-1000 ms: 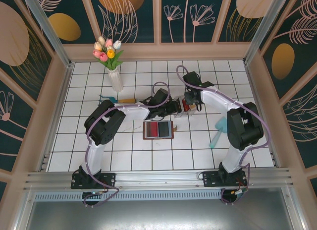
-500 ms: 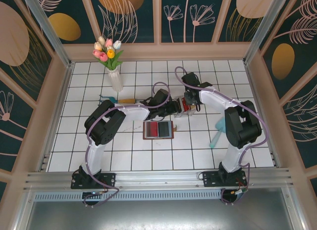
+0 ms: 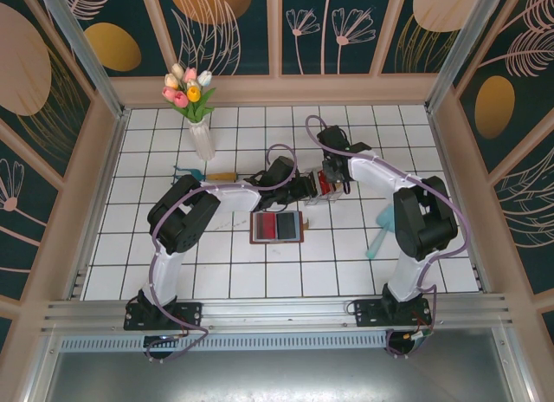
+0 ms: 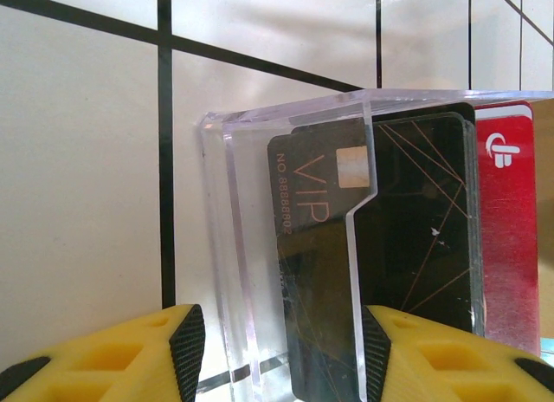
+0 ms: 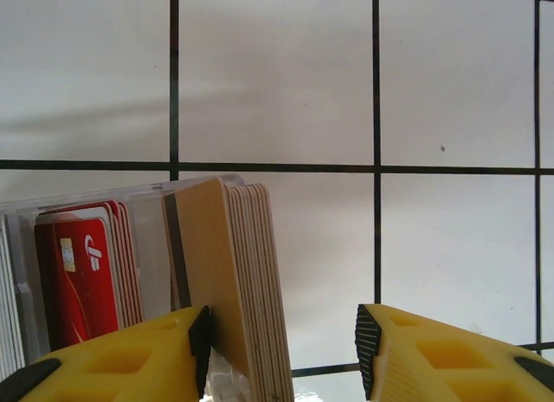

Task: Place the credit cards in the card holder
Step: Pick up the credit card from the storage box.

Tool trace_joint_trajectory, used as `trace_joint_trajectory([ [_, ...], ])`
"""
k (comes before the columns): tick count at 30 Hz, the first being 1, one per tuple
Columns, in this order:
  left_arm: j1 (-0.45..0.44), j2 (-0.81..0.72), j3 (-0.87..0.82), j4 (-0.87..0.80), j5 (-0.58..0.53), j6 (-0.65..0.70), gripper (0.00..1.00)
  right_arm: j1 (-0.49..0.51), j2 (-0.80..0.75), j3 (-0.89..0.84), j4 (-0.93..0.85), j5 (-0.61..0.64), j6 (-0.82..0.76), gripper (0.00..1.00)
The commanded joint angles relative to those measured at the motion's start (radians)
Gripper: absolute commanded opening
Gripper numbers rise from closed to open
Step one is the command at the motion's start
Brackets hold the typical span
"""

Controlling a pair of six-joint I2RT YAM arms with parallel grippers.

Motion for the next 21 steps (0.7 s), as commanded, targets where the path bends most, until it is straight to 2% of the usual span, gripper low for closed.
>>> trace_joint_trajectory([
  [1, 0.002, 0.033, -0.023, -0.065, -0.013, -0.004, 0.52, -0.002, -0.047, 0.036, -0.048, 0.072, -0.019, 0.50],
  [11, 0.001, 0.029, -0.029, -0.060, -0.010, -0.004, 0.51, 0.002, -0.047, 0.038, -0.051, 0.061, -0.020, 0.44],
  [16, 0.001, 0.029, -0.030, -0.060, -0.009, -0.004, 0.51, 0.004, -0.055, 0.042, -0.050, 0.044, -0.022, 0.33],
  [19, 0.002, 0.029, -0.030, -0.058, -0.009, -0.005, 0.51, 0.006, -0.058, 0.045, -0.051, 0.041, -0.020, 0.21],
  [21, 0.001, 0.029, -0.030, -0.058, -0.006, -0.005, 0.51, 0.008, -0.060, 0.048, -0.055, 0.038, -0.017, 0.20],
])
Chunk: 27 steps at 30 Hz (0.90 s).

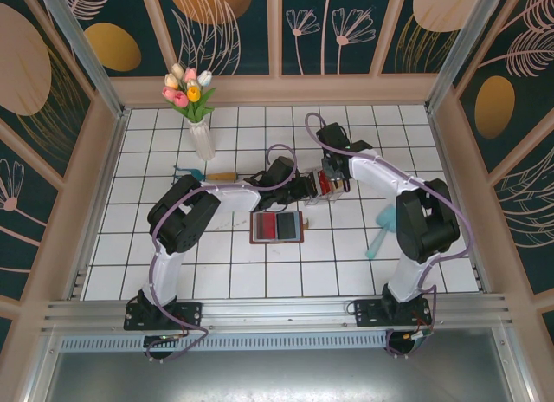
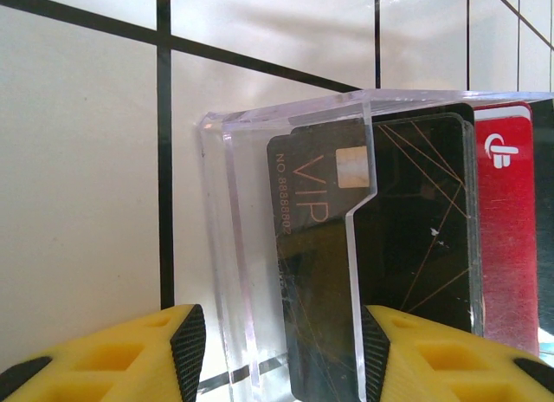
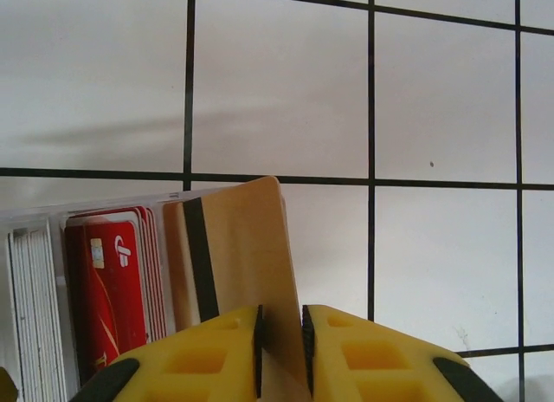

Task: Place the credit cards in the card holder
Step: Pick up the credit card from the storage box.

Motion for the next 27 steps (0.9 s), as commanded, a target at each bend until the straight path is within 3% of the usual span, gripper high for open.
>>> trace_joint_trajectory([
  [1, 0.000, 0.027, -0.027, -0.066, -0.006, -0.002, 0.51, -0.003, -0.037, 0.033, -0.045, 0.032, -0.001, 0.19],
  [5, 0.001, 0.011, -0.030, -0.066, -0.006, 0.004, 0.51, 0.009, -0.073, 0.042, -0.052, -0.004, 0.013, 0.10],
  [19, 0.000, -0.181, -0.060, -0.072, -0.001, 0.058, 0.54, 0.013, -0.294, -0.017, -0.014, -0.261, 0.149, 0.02],
  [24, 0.000, -0.330, -0.172, -0.071, -0.070, 0.061, 0.55, 0.044, -0.448, -0.168, 0.126, -0.399, 0.280, 0.01],
  [27, 0.003, -0.459, -0.295, -0.096, -0.147, 0.058, 0.56, 0.117, -0.520, -0.298, 0.251, -0.441, 0.401, 0.00],
])
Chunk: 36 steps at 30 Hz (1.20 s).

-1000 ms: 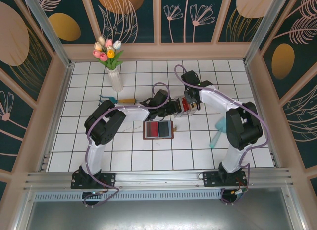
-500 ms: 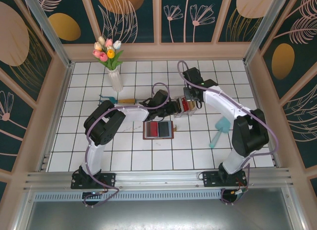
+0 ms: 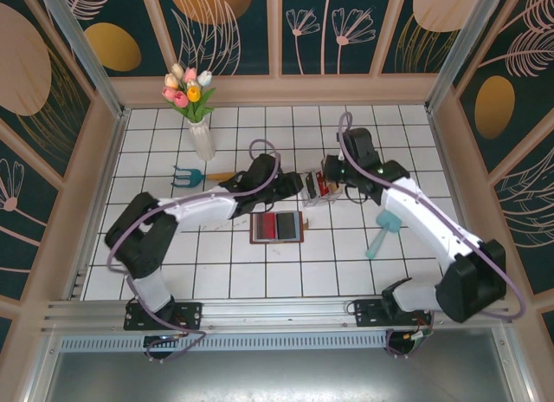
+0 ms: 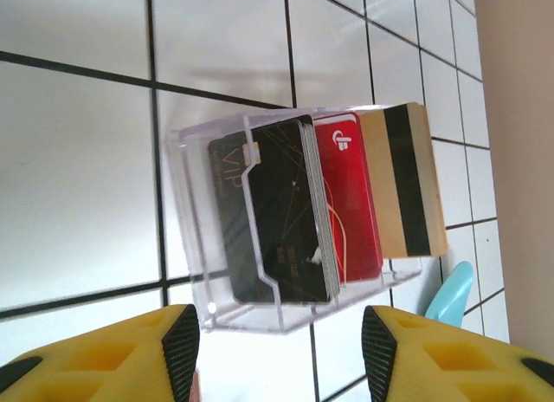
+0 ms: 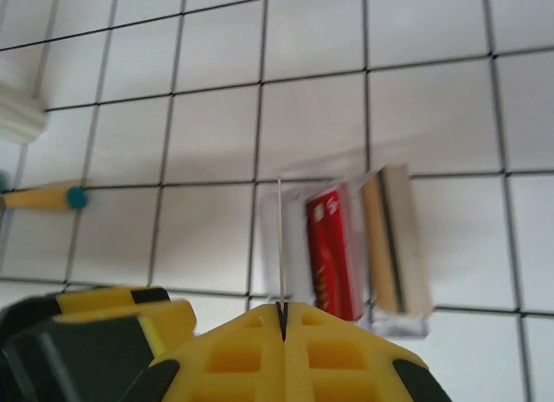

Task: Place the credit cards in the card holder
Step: Pick up the credit card from the storage box, then flip over the card slot in the card holder.

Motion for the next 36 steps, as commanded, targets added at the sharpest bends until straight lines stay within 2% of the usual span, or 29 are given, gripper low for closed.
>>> trace_joint_trajectory([
  [1, 0.006, -0.124, -0.124, -0.045, -0.098, 0.017, 0.56, 0.092, -0.065, -0.116, 0.169, -0.099, 0.177, 0.00],
  [6, 0.013, -0.250, -0.300, -0.045, -0.099, -0.004, 0.57, 0.293, -0.014, -0.185, 0.224, 0.019, 0.299, 0.00],
  [10, 0.015, -0.292, -0.381, -0.025, -0.095, -0.032, 0.57, 0.368, 0.065, -0.204, 0.158, 0.160, 0.373, 0.00],
  [15, 0.014, -0.289, -0.403, -0.034, -0.110, -0.044, 0.58, 0.371, 0.093, -0.253, 0.142, 0.209, 0.391, 0.00],
  [21, 0.014, -0.281, -0.408, -0.060, -0.140, -0.046, 0.60, 0.360, 0.114, -0.272, 0.149, 0.193, 0.365, 0.00],
  [36, 0.014, -0.210, -0.445, -0.015, -0.108, -0.053, 0.60, 0.359, 0.189, -0.302, 0.177, 0.209, 0.370, 0.00],
])
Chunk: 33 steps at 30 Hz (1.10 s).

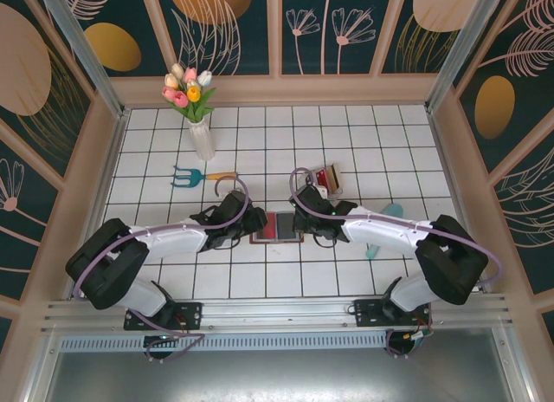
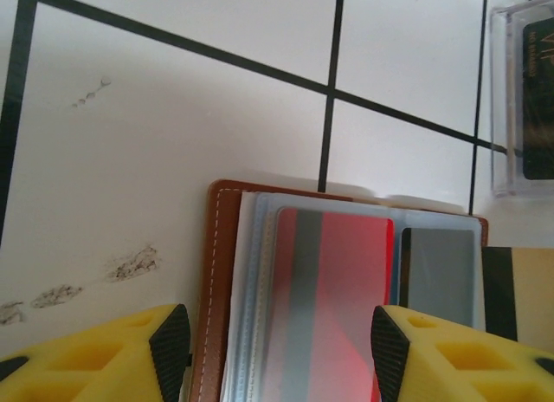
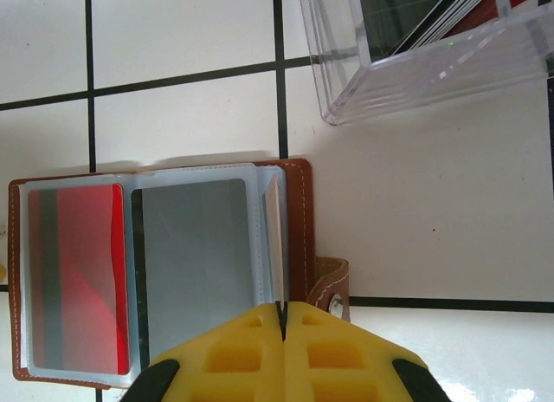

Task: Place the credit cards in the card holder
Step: Flip over the card slot in the card holder.

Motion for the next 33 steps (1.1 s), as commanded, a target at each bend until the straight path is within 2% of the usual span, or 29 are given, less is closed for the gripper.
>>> trace_joint_trajectory([
  [1, 0.003, 0.031, -0.018, 0.022, 0.013, -0.010, 0.59, -0.005, 0.030, -0.032, 0.028, 0.006, 0.014, 0.00],
  [6, 0.003, 0.060, -0.032, 0.075, 0.057, -0.010, 0.55, -0.004, 0.033, -0.050, 0.087, -0.037, 0.028, 0.00],
  [14, 0.003, 0.063, -0.042, 0.087, 0.070, -0.015, 0.49, -0.007, -0.052, -0.059, 0.146, -0.063, 0.024, 0.00],
  [18, 0.002, 0.053, -0.041, 0.092, 0.072, -0.016, 0.47, -0.008, -0.081, -0.050, 0.205, -0.139, 0.010, 0.00],
  [24, 0.003, 0.005, -0.049, 0.077, 0.043, -0.026, 0.41, -0.004, -0.005, -0.014, 0.290, -0.238, 0.023, 0.01],
  [26, 0.003, -0.020, -0.055, 0.045, 0.009, -0.040, 0.41, -0.002, 0.025, -0.004, 0.315, -0.252, 0.034, 0.01],
  [29, 0.003, -0.085, -0.087, 0.004, -0.059, -0.076, 0.47, 0.001, 0.062, 0.014, 0.346, -0.285, 0.029, 0.01],
  [33, 0.003, -0.184, -0.138, -0.026, -0.128, -0.119, 0.55, 0.003, 0.062, 0.029, 0.293, -0.234, 0.030, 0.00],
])
